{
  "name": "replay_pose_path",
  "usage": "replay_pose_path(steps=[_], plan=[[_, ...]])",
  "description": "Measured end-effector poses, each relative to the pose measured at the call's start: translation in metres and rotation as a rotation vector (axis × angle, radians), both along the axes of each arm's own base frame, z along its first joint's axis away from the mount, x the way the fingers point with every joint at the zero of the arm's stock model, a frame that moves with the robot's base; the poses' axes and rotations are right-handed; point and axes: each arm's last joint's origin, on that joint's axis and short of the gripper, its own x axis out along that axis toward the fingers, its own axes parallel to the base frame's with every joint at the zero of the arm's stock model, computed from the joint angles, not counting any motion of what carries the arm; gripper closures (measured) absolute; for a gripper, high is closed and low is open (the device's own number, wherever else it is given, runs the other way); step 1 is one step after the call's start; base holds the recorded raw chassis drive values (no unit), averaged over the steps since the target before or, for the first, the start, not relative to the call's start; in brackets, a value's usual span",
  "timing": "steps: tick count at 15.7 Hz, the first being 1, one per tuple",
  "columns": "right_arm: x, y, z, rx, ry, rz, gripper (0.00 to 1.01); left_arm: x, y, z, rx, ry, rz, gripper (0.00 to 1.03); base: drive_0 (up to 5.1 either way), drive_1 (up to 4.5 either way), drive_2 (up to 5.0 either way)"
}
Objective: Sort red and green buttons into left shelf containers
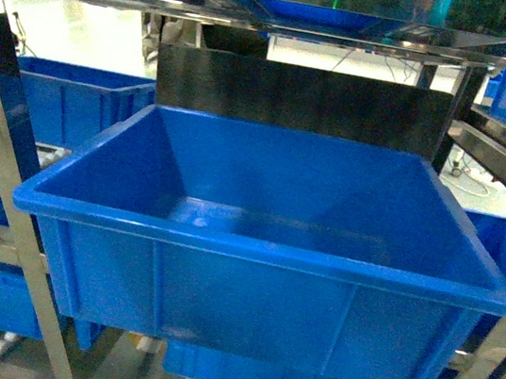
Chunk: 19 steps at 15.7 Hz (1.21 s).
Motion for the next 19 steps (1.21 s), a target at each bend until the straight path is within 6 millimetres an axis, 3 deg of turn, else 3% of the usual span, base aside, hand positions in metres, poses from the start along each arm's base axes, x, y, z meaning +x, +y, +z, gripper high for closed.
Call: replay_pose_path(steps=[3,7,12,19], plan=[[0.0000,0.0000,-0.0001,0.000,0.001,0.000,0.74,0.0000,0.0000,-0.0001,0.000,0.001,0.000,0.79,-3.5,4.78,-1.5],[0.0003,0.0001,-0.0010,0.001,0.009,0.003,0.74,0.0003,0.0009,0.0000,0.000,0.000,0.008,0.79,-0.1,-0.08,-0.1],[0.0000,0.0000,-0.0005,0.000,0.005,0.000,0.74,-0.0002,0.0005,0.0005,0.000,-0.004,0.005,0.79,1.0,3.25,-4.3],[0.0074,-0.0018,-0.0028,-0.006,-0.002,0.013,0.74,0.0001,0.0000,-0.0001,0.000,0.002,0.000,0.79,0.1,0.12,0.1]])
